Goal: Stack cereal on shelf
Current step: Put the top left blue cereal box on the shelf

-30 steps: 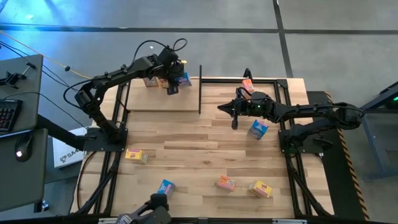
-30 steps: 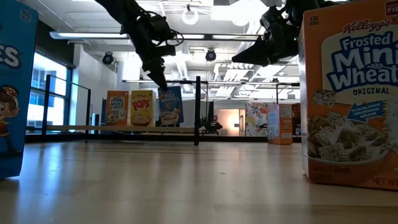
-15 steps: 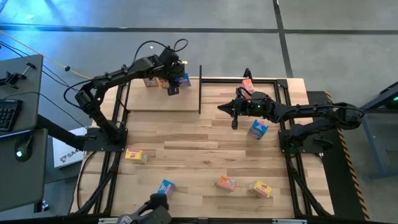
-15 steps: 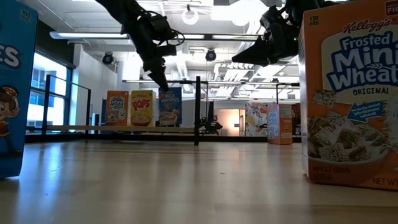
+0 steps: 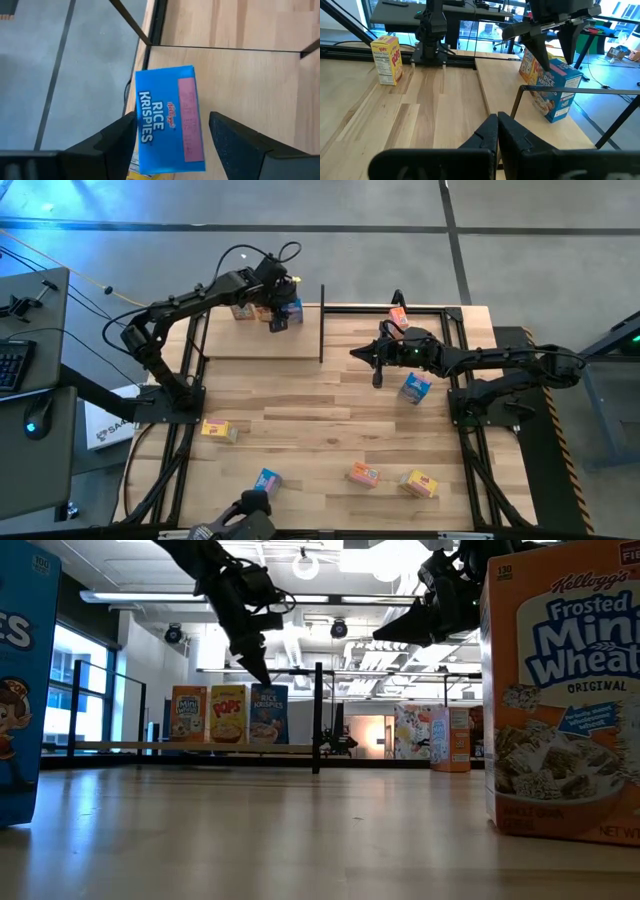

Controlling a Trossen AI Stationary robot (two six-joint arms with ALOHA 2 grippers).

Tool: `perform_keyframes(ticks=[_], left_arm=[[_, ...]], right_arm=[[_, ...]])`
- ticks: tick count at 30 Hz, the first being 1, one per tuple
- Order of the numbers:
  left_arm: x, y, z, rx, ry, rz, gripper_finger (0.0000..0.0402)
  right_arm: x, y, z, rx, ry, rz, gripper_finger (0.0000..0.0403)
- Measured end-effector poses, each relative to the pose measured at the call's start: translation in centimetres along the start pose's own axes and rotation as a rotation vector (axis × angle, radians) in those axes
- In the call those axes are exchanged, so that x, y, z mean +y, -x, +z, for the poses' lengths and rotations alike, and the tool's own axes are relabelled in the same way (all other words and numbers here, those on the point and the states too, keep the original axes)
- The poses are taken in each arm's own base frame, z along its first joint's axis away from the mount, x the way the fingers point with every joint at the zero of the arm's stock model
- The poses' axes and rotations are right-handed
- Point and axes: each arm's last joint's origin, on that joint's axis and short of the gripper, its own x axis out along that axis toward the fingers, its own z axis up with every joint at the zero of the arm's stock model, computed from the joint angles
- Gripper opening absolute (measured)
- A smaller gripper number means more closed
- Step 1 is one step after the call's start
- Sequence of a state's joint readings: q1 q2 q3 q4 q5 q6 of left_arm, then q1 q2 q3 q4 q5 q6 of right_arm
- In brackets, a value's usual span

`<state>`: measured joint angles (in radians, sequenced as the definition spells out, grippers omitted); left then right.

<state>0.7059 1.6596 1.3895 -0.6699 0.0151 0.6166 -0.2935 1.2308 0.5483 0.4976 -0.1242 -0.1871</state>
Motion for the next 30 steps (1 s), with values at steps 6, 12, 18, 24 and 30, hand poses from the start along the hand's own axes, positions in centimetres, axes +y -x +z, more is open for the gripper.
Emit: perform_keyframes(ticks=[6, 12, 18, 24, 30], left_arm=[[0.2, 0.9, 0.3, -0.032, -0.006, 0.025, 0.0245], [0.9, 2.1, 1.1, -0.051, 0.028, 0.098, 0.0246], [0.8, 2.2, 1.3, -0.021, 0.059, 0.154, 0.0224], [-0.3, 2.3, 1.0, 0.047, 0.079, 0.099, 0.0108], [-0.6, 2.4, 0.8, 0.123, 0.102, 0.183, 0.0008]], right_arm=[[0.0, 0.0, 0.0, 0.000, 0.000, 0.000, 0.0000], [0.0, 0.0, 0.0, 0.000, 0.000, 0.000, 0.0000], [0.0, 0.0, 0.0, 0.000, 0.000, 0.000, 0.0000], [0.0, 0.0, 0.0, 0.001, 0.000, 0.000, 0.0000], [0.0, 0.0, 0.0, 0.000, 0.001, 0.002, 0.0000]])
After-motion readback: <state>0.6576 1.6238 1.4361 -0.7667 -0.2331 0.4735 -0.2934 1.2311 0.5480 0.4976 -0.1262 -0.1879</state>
